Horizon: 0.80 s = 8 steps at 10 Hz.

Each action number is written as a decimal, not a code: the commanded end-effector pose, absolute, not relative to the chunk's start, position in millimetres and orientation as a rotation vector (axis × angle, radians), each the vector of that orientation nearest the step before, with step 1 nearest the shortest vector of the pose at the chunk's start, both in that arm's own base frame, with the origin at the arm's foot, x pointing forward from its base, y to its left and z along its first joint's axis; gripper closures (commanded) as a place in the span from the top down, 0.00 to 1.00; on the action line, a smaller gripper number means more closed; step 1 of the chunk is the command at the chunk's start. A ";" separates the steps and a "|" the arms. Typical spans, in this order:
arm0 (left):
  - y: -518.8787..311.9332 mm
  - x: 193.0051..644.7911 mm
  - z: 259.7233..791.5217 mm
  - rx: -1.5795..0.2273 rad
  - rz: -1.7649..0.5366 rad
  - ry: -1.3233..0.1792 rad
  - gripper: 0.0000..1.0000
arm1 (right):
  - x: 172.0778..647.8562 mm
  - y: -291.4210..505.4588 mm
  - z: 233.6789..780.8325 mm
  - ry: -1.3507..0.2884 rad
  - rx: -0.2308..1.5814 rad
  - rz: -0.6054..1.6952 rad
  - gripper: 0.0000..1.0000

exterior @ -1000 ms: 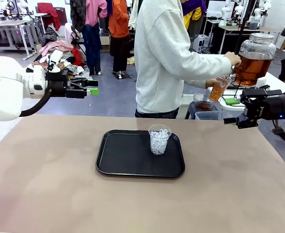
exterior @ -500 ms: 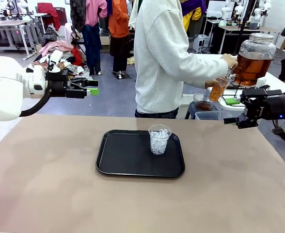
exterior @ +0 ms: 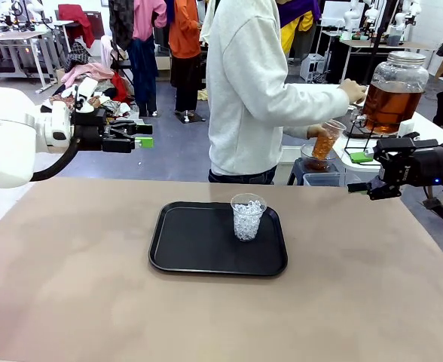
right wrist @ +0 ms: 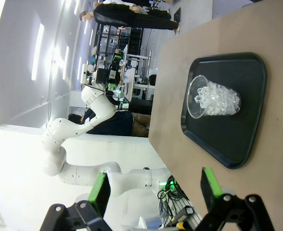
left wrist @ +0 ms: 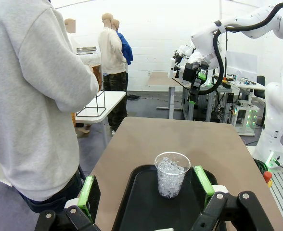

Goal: Pour the drink into the iced cup.
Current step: Pick up the iced cup indicated by the human and present it to them.

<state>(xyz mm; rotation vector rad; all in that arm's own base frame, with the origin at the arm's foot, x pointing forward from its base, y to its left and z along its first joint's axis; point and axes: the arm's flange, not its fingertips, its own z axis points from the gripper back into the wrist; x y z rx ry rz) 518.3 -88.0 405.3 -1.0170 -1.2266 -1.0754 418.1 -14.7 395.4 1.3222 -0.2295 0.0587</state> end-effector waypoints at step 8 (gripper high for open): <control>-88.8 519.1 406.5 -1.013 -1.064 -1.238 1.00 | 417.0 -15.0 396.9 -0.236 1.321 0.056 1.00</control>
